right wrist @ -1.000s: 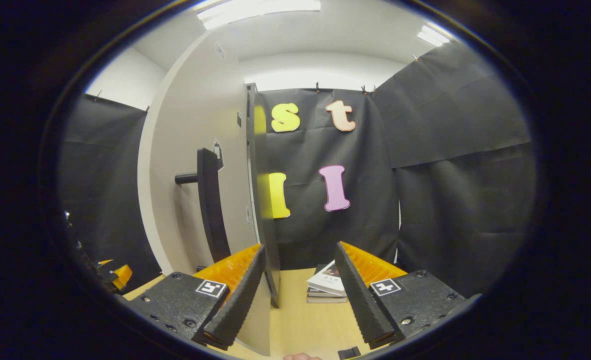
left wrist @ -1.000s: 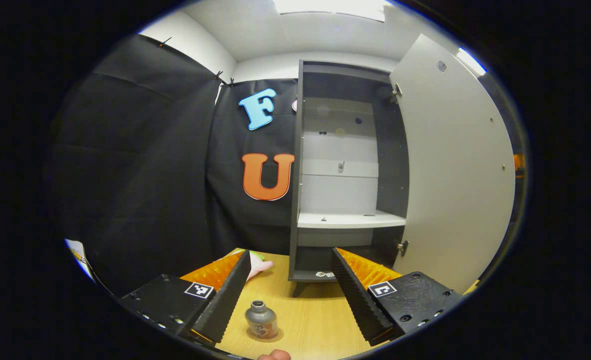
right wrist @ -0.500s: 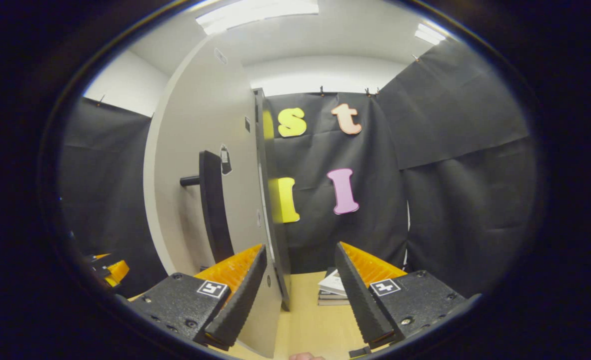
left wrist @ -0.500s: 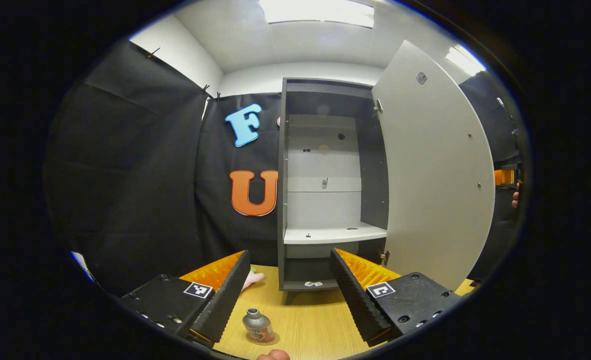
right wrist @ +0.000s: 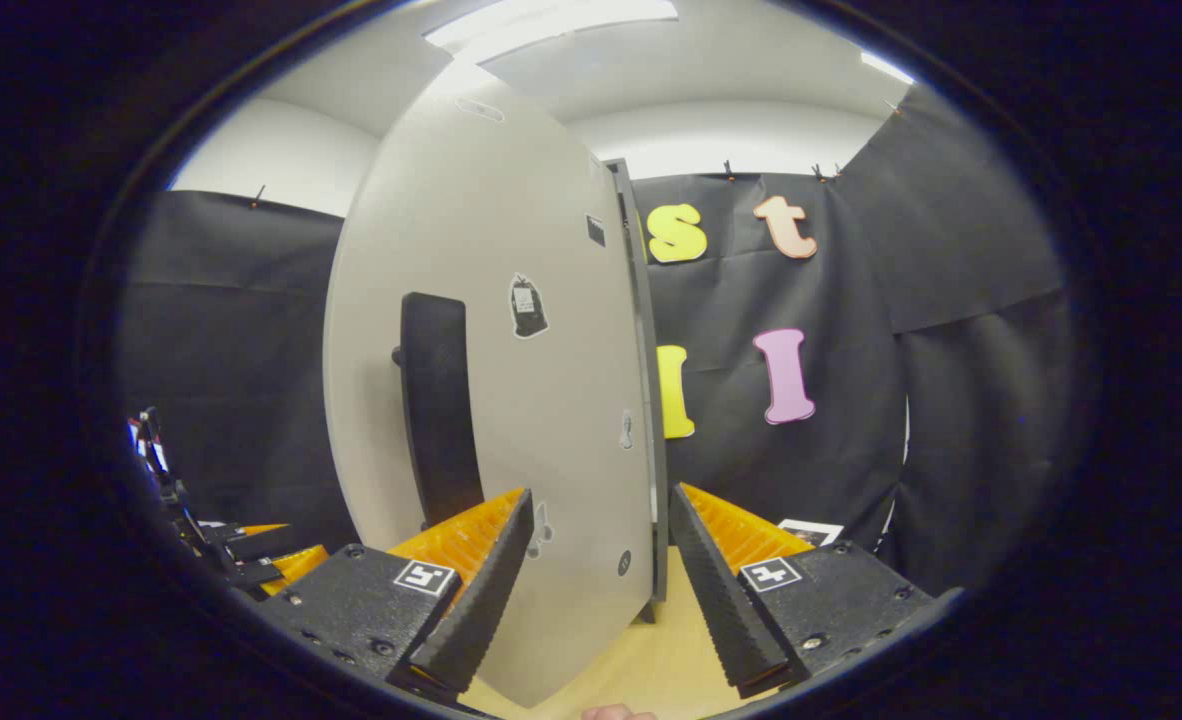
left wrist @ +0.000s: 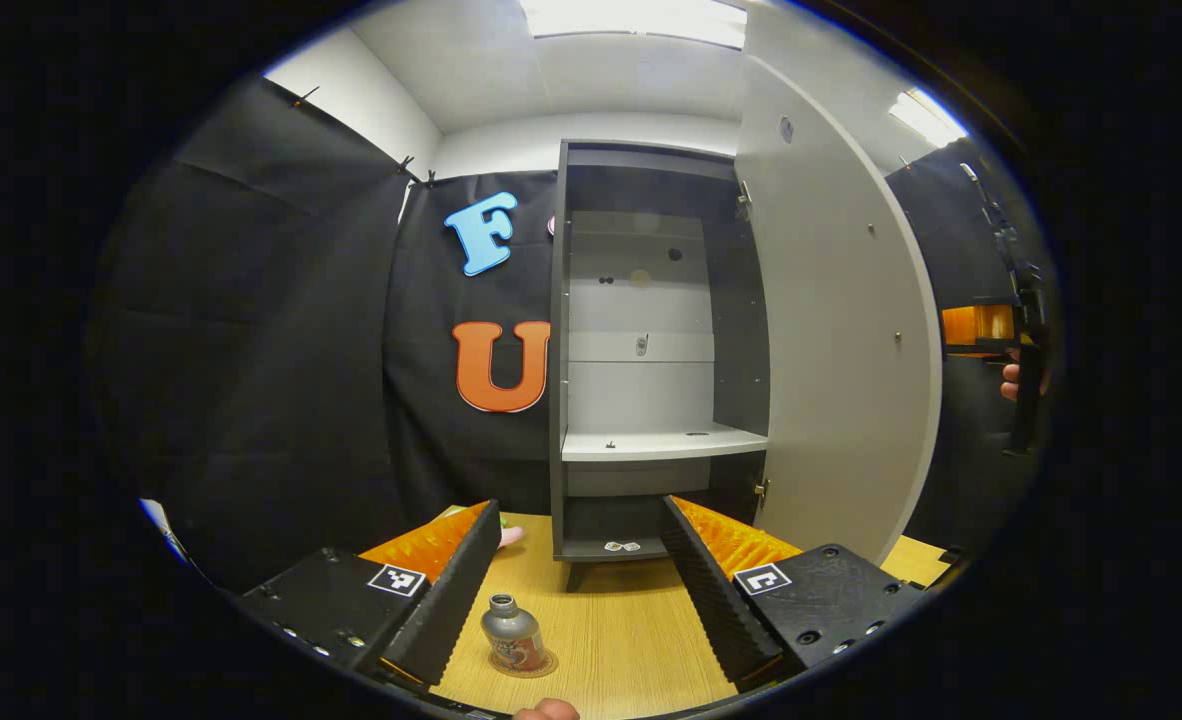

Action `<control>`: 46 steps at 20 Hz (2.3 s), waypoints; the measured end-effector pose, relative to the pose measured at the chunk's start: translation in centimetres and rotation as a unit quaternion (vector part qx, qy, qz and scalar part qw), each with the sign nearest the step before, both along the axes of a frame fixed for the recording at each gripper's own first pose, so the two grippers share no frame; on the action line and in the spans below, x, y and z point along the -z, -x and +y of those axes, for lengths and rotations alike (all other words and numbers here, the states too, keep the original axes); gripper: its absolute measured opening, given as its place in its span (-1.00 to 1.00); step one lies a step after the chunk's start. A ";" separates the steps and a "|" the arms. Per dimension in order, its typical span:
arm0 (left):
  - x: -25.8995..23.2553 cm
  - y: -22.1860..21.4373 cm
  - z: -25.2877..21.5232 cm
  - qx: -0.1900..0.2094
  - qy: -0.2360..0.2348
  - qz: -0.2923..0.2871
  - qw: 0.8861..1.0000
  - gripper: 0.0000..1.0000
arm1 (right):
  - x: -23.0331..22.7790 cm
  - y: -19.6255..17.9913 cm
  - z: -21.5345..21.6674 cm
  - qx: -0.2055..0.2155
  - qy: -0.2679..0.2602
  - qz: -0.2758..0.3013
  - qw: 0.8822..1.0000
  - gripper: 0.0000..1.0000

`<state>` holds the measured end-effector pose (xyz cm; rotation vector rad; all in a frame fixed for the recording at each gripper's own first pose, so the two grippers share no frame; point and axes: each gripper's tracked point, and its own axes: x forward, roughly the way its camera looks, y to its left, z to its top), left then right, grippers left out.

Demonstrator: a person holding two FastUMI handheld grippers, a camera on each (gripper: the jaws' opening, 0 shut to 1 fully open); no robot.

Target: Open the cabinet door with the right hand, grasp the bottle in the cabinet with the left hand and place it on the coaster, then close the cabinet door with the right hand.

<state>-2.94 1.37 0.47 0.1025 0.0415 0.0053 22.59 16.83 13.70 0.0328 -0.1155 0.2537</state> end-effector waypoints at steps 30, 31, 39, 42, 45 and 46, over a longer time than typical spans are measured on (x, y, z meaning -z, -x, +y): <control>2.0 -1.6 4.5 -0.052 0.000 0.006 0.999 0.92 | -3.3 -13.5 19.4 -0.083 0.004 -0.030 0.996 0.82; 2.0 -1.6 4.3 -0.050 0.000 0.005 0.999 0.92 | -3.3 -12.4 18.7 -0.081 0.006 -0.032 0.996 0.82; 2.5 -2.0 0.5 -0.011 0.002 0.014 1.000 0.92 | 2.6 -2.9 9.1 -0.001 0.046 -0.020 0.999 0.82; 2.3 -2.2 -1.2 0.006 0.002 0.012 1.000 0.91 | 4.1 0.6 5.4 0.031 0.030 -0.014 0.999 0.82; 1.7 -2.1 -2.6 0.020 0.007 0.001 1.000 0.91 | 5.1 2.9 1.6 0.068 0.009 -0.008 0.998 0.82; 1.8 -2.0 -2.9 0.022 0.007 0.002 1.000 0.91 | 5.7 3.4 0.2 0.083 0.003 -0.003 0.997 0.82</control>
